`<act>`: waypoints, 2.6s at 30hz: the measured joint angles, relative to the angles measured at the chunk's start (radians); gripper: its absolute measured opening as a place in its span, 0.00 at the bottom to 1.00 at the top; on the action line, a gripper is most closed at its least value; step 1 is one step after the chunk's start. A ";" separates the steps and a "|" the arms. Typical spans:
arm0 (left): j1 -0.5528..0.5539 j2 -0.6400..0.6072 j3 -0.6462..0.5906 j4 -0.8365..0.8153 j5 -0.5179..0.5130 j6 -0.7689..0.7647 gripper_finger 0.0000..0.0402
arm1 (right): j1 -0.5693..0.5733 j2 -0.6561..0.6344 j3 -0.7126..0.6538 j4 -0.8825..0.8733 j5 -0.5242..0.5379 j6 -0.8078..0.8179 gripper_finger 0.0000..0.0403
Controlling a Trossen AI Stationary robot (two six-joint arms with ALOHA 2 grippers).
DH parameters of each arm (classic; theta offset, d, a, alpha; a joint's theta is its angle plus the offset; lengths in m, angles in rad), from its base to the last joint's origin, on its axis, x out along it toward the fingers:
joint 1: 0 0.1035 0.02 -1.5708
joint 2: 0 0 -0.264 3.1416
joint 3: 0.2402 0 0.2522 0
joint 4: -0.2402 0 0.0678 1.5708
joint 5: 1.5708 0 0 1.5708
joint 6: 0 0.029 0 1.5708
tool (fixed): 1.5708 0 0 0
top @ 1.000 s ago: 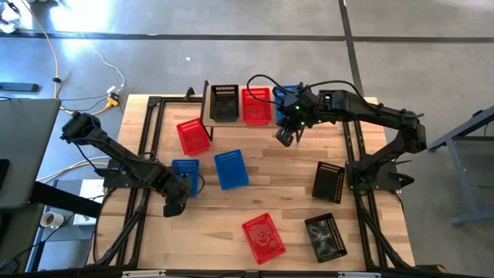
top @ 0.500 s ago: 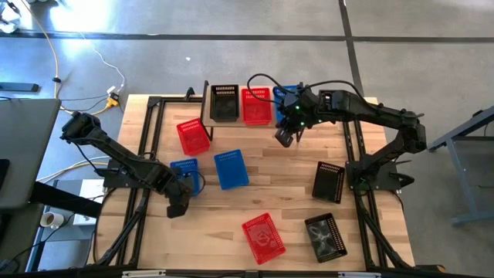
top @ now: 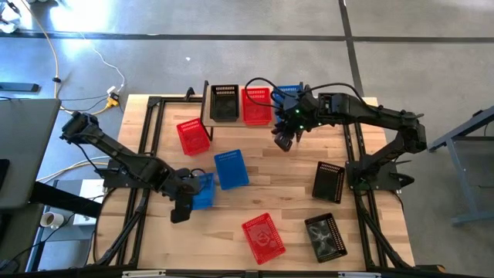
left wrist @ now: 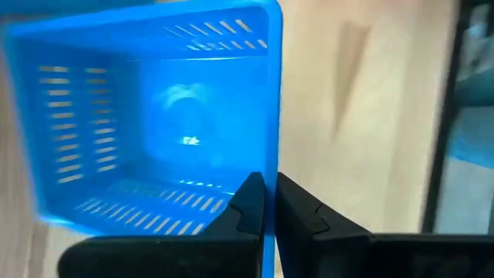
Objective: Stack baskets on shelf by color
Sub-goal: Stack the left blue bin on top of the blue bin on the shelf
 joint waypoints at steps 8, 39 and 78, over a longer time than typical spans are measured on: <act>0.000 0.000 0.114 -0.043 -0.030 0.080 0.00 | 0.004 0.000 0.000 0.025 -0.062 0.003 0.30; 0.025 0.001 0.296 -0.273 -0.382 0.447 0.00 | 0.064 0.068 0.000 0.080 -0.010 0.463 0.30; 0.063 0.191 0.296 -0.336 -0.707 0.725 0.00 | 0.194 0.345 0.000 0.528 0.197 0.773 0.30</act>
